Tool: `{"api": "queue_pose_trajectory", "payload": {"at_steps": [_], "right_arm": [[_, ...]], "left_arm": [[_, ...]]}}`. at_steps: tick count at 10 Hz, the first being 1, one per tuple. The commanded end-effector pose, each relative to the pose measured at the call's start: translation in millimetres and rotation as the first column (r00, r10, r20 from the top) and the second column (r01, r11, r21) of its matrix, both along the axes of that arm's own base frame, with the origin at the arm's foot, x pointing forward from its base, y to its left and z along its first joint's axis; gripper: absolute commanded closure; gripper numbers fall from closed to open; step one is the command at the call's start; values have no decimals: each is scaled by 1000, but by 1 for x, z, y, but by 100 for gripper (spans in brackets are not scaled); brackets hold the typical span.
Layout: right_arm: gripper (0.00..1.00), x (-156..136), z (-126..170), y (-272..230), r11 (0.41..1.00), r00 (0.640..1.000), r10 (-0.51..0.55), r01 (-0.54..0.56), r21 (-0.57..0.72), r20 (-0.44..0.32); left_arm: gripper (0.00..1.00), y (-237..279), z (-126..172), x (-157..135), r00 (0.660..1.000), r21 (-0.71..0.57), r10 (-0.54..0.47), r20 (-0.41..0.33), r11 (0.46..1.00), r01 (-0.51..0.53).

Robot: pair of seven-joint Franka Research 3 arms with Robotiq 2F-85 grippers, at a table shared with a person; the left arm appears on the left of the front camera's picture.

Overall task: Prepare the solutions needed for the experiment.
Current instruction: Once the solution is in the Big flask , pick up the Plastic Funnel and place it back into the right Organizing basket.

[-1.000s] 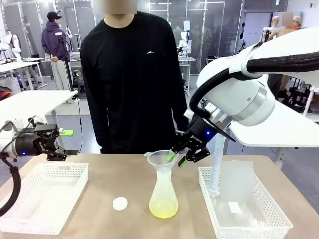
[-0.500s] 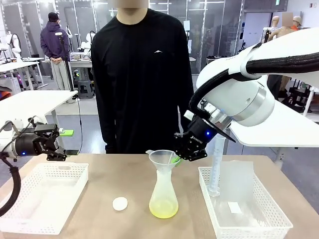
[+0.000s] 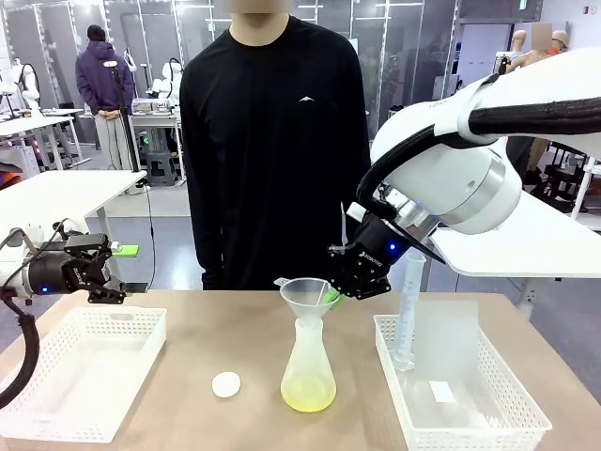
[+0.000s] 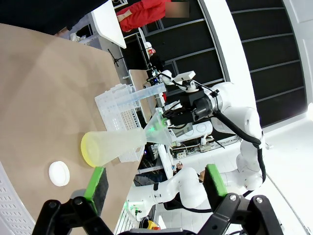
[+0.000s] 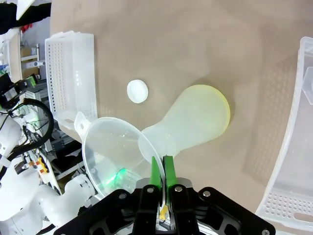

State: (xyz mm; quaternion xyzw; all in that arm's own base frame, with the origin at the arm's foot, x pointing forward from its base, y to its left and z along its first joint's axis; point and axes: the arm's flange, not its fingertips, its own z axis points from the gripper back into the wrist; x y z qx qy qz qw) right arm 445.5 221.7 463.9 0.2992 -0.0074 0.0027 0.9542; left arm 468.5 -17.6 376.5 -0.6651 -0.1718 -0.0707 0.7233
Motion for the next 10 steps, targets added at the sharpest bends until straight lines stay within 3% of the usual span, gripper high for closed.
{"api": "queue_pose_trajectory", "payload": {"at_steps": [1,10], "right_arm": [[100,-11,13,3,999,999,-32,32,-19,22],[100,-58,84,-12,1000,980,-21,23,-8,198]], "left_arm": [[0,0,2,-2,1000,5,-7,5,1000,7],[0,0,2,-2,1000,5,-7,5,1000,7]]}}
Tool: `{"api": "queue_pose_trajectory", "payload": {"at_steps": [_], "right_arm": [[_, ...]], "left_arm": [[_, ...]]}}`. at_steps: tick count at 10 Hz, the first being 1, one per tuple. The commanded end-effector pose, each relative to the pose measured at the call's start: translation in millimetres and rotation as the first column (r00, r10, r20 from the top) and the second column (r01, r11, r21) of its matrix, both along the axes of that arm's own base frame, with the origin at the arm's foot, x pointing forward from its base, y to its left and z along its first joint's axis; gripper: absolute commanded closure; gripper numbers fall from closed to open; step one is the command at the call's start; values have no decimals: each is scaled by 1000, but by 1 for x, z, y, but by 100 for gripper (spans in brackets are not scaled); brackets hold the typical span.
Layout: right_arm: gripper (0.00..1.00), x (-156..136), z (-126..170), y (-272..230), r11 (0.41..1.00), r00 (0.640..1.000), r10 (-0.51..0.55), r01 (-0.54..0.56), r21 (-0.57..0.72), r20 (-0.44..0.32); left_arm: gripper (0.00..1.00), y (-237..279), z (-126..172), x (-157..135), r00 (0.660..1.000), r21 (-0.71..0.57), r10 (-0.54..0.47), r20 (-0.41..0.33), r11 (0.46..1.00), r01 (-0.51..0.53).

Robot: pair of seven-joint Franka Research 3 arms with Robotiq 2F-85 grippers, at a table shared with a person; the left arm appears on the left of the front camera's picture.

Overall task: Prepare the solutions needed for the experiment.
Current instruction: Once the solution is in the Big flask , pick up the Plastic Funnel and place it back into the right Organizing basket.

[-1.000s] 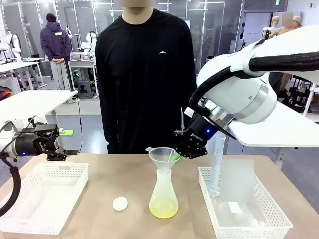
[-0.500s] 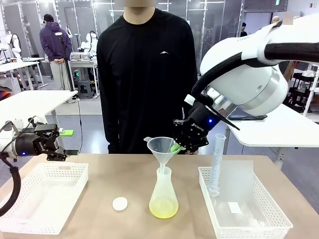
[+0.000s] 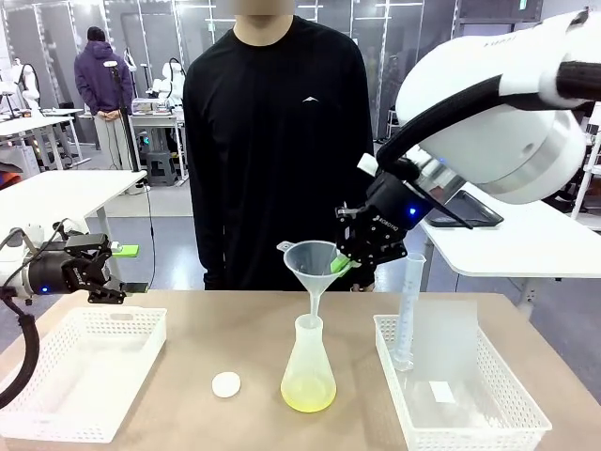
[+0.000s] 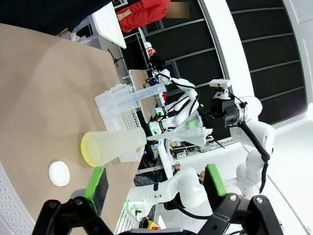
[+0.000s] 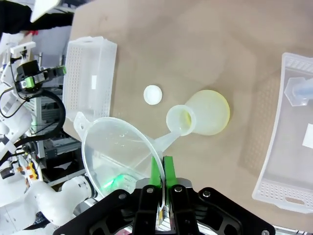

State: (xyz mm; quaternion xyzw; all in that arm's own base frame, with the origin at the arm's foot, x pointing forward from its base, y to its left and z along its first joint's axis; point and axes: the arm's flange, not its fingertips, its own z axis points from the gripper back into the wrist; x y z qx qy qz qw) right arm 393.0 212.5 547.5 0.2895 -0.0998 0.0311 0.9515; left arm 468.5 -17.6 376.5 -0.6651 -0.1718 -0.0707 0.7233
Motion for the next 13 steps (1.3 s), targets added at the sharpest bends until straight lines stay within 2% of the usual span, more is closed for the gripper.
{"api": "queue_pose_trajectory", "payload": {"at_steps": [1,4,6,9,11,13], "right_arm": [[100,-7,5,-8,999,1000,-16,16,39,14],[100,-7,8,-39,993,999,-46,44,107,19],[100,-5,4,-84,991,997,-72,69,115,24],[100,-12,-13,-161,970,974,-208,218,112,-90],[100,-16,-23,-192,965,964,-253,258,55,-82],[100,-19,-31,-209,960,954,-275,279,24,-118]], "left_arm": [[0,0,2,-2,1000,5,-7,5,1000,7],[0,0,2,-2,1000,5,-7,5,1000,7],[0,0,2,-2,1000,5,-7,5,1000,7],[0,0,2,-2,1000,5,-7,5,1000,7],[0,0,2,-2,1000,5,-7,5,1000,7],[0,0,2,-2,1000,5,-7,5,1000,7]]}}
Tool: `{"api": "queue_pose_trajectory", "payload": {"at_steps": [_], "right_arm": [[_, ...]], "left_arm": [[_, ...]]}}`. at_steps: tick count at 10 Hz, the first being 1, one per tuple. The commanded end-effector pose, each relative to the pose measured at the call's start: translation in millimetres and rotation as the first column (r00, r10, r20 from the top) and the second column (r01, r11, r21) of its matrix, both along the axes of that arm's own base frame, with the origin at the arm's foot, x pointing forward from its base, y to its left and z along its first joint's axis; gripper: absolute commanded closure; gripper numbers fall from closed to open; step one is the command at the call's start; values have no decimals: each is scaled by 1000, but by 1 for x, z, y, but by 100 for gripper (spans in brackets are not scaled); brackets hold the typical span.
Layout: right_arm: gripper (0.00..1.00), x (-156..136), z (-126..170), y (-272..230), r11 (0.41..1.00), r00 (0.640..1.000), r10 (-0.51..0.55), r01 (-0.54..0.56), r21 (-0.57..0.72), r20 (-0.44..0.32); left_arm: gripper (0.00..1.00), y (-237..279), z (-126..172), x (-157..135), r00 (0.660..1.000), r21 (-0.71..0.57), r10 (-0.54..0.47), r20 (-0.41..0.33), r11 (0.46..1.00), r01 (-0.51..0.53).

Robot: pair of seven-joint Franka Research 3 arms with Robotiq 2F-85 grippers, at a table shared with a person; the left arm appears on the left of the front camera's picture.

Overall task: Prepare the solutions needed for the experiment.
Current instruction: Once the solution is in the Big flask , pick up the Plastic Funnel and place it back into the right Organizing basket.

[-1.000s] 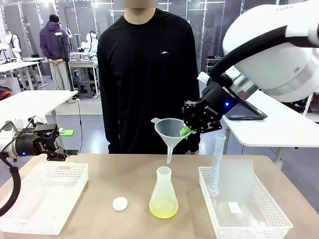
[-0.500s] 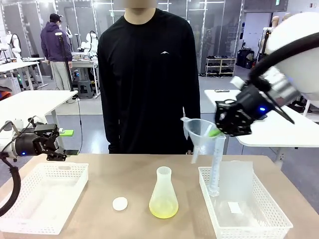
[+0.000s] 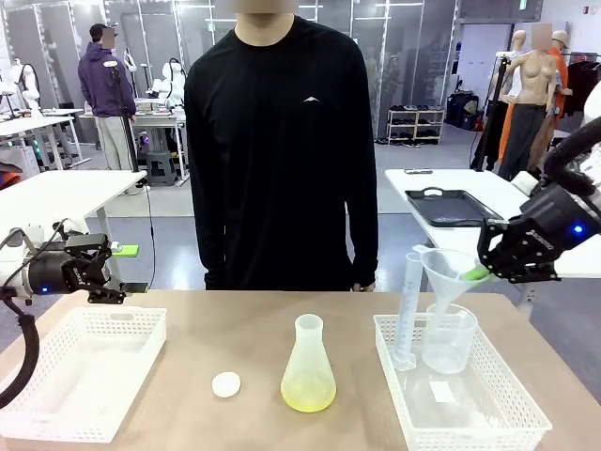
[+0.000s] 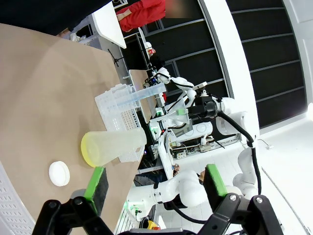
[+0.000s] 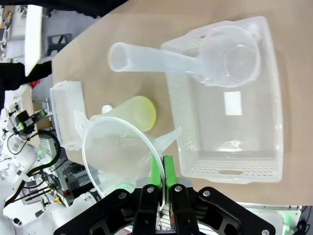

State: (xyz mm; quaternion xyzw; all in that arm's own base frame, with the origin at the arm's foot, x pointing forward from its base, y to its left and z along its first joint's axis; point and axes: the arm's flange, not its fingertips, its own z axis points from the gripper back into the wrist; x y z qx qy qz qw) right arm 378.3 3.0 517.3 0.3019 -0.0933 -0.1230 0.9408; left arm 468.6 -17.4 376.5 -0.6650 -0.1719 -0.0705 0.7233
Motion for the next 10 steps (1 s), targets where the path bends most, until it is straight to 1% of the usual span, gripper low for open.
{"api": "queue_pose_trajectory", "payload": {"at_steps": [1,2,3,4,5,7,8,9,10], "right_arm": [[100,-3,-6,-2,999,1000,12,-12,-32,-25],[100,1,-15,-3,999,999,1,-3,-37,-39],[100,4,-28,-2,999,997,-4,0,-48,-75],[100,6,-42,1,998,992,19,-27,-59,-125],[100,7,-55,5,996,987,10,-24,-85,-158],[100,11,-77,14,989,973,4,-38,-143,-231],[100,14,-85,19,983,962,4,-54,-177,-272],[100,17,-91,23,982,951,19,-76,-173,-309],[100,21,-97,28,975,942,9,-82,-206,-334]], "left_arm": [[0,0,2,-2,1000,5,-7,5,1000,7],[0,0,2,-2,1000,5,-7,5,1000,7],[0,0,2,-2,1000,5,-7,5,1000,7],[0,0,2,-2,1000,5,-7,5,1000,7],[0,0,2,-2,1000,5,-7,5,1000,7],[0,0,2,-2,1000,5,-7,5,1000,7],[0,0,2,-2,1000,5,-7,5,1000,7],[0,0,2,-2,1000,5,-7,5,1000,7],[0,0,2,-2,1000,5,-7,5,1000,7]]}}
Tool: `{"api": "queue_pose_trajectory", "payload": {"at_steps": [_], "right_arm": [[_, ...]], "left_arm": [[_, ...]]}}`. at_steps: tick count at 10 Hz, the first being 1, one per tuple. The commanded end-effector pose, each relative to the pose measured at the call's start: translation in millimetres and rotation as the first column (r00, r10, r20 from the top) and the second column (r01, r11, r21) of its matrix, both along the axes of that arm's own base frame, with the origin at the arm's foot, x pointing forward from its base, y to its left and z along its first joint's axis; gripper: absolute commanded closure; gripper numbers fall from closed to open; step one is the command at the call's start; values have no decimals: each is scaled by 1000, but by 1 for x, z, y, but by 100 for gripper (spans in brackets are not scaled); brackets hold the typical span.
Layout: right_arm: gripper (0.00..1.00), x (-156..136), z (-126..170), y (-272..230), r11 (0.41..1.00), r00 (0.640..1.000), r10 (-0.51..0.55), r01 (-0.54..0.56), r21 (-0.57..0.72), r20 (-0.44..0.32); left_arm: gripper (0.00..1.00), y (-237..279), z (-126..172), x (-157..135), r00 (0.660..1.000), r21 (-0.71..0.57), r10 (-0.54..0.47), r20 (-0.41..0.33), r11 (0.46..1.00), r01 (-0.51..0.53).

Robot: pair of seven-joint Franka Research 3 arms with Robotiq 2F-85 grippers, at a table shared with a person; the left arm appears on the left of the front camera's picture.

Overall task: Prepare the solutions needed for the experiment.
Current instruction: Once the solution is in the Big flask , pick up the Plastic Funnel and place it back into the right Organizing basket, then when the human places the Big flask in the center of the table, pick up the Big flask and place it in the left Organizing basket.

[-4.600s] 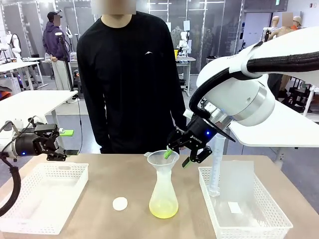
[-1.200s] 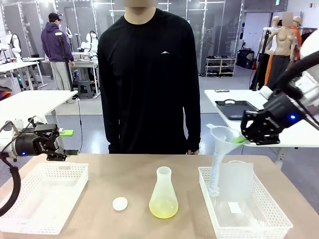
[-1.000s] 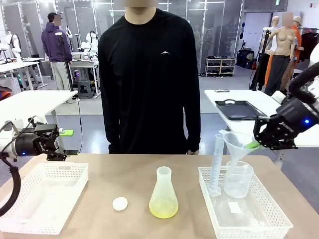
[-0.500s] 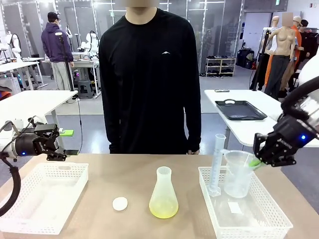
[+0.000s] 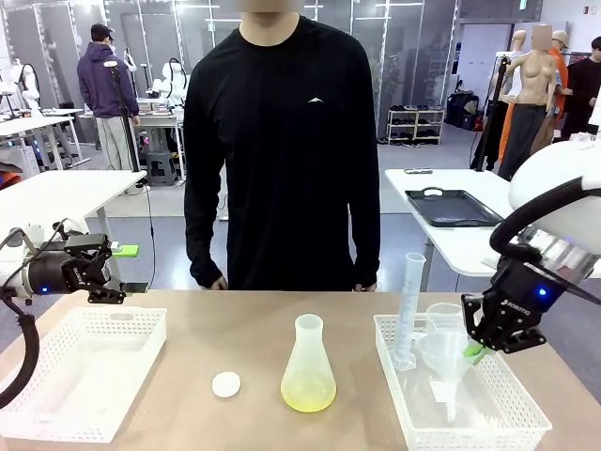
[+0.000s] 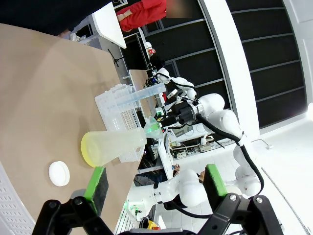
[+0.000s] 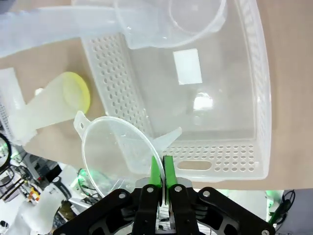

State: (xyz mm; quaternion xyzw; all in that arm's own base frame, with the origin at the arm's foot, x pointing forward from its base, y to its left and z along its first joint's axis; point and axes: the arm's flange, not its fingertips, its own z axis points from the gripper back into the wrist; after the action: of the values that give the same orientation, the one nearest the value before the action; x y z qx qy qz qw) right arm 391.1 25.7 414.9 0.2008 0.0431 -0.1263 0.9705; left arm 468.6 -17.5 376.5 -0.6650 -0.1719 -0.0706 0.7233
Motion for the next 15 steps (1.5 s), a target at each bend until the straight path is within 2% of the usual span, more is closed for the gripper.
{"api": "queue_pose_trajectory", "payload": {"at_steps": [1,7,8,15], "right_arm": [[87,12,1,9,997,998,-27,24,-70,-49],[27,23,-12,21,996,999,-40,39,-75,-22],[27,11,-4,15,998,999,-4,2,-61,-34],[27,11,-4,15,998,999,-4,2,-61,-34]], "left_arm": [[0,0,2,-2,1000,5,-7,5,1000,7],[0,0,2,-2,1000,5,-7,5,1000,7],[0,0,2,-2,1000,5,-7,5,1000,7],[0,0,2,-2,1000,5,-7,5,1000,7]]}}
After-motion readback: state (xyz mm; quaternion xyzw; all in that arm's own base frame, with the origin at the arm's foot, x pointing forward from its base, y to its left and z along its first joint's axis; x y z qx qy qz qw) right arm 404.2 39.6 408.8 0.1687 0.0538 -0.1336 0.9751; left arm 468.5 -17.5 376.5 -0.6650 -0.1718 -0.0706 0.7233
